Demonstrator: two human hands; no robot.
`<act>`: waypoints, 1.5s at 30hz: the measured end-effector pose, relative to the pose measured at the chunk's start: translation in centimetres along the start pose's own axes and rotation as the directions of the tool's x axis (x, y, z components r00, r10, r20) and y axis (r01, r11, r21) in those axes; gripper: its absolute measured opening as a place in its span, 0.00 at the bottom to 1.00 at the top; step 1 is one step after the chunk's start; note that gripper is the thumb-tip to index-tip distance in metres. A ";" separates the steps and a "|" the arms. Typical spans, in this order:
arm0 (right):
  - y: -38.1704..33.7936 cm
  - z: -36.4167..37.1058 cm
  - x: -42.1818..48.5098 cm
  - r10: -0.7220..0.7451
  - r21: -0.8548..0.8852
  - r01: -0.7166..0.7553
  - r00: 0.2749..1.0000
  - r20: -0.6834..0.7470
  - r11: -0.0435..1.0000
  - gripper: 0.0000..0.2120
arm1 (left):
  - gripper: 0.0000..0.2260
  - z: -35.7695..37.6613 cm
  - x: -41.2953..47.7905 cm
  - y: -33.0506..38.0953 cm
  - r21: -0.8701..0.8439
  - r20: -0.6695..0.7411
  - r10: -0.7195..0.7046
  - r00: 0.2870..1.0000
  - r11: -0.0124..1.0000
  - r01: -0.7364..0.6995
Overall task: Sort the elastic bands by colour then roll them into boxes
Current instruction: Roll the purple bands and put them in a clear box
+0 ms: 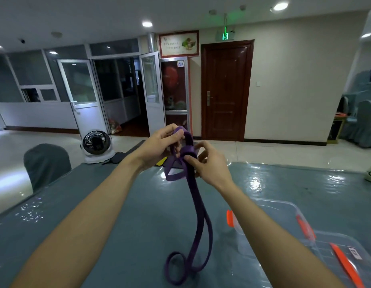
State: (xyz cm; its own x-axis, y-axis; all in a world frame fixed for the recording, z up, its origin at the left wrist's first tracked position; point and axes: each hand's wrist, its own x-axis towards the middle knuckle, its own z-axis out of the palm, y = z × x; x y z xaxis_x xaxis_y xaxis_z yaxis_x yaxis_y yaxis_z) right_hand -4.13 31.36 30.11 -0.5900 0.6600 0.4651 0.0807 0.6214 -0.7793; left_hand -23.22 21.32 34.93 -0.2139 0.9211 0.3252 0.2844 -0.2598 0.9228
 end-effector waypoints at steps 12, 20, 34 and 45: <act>2.6 -3.3 -0.3 0.079 -0.215 -0.050 0.988 0.129 0.975 0.07 | 0.12 3.8 0.1 -4.1 -0.349 -0.335 -0.296 0.894 0.921 0.174; 0.9 -5.0 0.6 0.251 -0.061 -0.251 0.853 0.457 0.966 0.10 | 0.12 5.3 0.6 -5.6 0.154 -0.299 -0.149 0.942 0.967 0.202; 6.1 -7.1 -2.3 0.054 0.310 -0.222 0.881 0.469 0.924 0.16 | 0.12 2.7 -0.6 -8.2 -0.279 -0.314 -0.299 0.901 0.936 0.214; 7.8 -10.6 -2.0 0.120 0.388 -0.342 0.861 0.495 0.856 0.10 | 0.18 0.1 0.2 -8.2 -0.436 -0.356 -0.345 0.868 0.883 0.172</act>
State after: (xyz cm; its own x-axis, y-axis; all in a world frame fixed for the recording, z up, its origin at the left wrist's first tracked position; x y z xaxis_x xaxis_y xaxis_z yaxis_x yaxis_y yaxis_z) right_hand 6.22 39.36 27.61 -0.8956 0.4336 0.0995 -0.0407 0.1429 -0.9889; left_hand -25.54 23.64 27.37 -0.6164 0.7865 0.0373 -0.1934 -0.1971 0.9611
